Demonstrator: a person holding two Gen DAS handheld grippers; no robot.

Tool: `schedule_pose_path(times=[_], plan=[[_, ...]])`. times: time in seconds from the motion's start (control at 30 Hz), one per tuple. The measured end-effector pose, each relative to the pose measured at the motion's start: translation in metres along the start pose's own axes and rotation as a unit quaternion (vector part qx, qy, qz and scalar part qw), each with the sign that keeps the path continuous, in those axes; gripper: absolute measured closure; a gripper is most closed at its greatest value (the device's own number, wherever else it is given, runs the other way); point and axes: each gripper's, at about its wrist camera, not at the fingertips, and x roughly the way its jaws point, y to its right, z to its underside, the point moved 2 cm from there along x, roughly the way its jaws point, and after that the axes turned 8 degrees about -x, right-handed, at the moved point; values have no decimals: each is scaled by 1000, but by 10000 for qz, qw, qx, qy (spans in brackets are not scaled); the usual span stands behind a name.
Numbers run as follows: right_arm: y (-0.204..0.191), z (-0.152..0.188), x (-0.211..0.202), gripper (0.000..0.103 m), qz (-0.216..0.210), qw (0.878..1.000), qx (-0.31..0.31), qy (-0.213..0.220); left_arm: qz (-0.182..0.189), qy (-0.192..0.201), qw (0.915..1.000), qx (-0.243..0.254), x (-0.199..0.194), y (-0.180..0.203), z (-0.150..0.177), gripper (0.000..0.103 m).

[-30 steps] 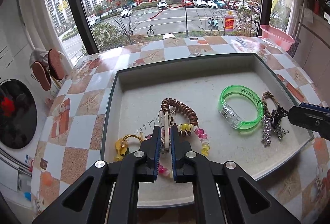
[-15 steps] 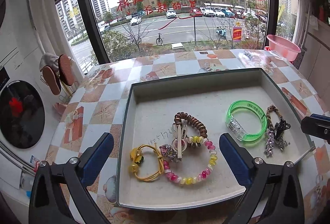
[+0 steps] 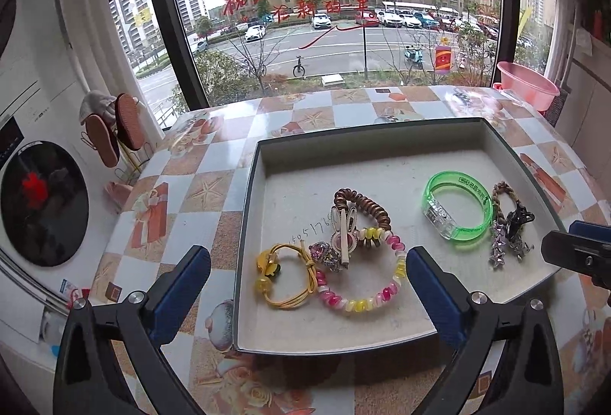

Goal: Organize jewelry

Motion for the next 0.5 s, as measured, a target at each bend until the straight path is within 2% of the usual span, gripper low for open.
schedule_pose_path(times=[0.13, 0.2, 0.23, 0.3, 0.37, 0.5], plan=[[-4, 6, -4, 19, 151, 9998, -93, -56, 43, -68, 10000, -36, -8, -3, 7, 0], [-7, 9, -7, 9, 211, 9997, -155, -36, 77, -83, 9999, -56, -14, -5, 11, 0], [-9, 10, -9, 0, 256, 9995, -211, 12, 103, -105, 9999, -68, -16, -6, 13, 0], [-13, 14, -14, 0, 292, 9990, -293, 144, 224, -153, 9996, -95, -20, -8, 17, 0], [-16, 18, -18, 0, 281, 9989, -320, 175, 198, -139, 9996, -108, -27, -9, 22, 0], [-19, 28, -19, 0, 421, 9986, -319, -49, 186, -124, 9997, -100, -40, -11, 34, 0]])
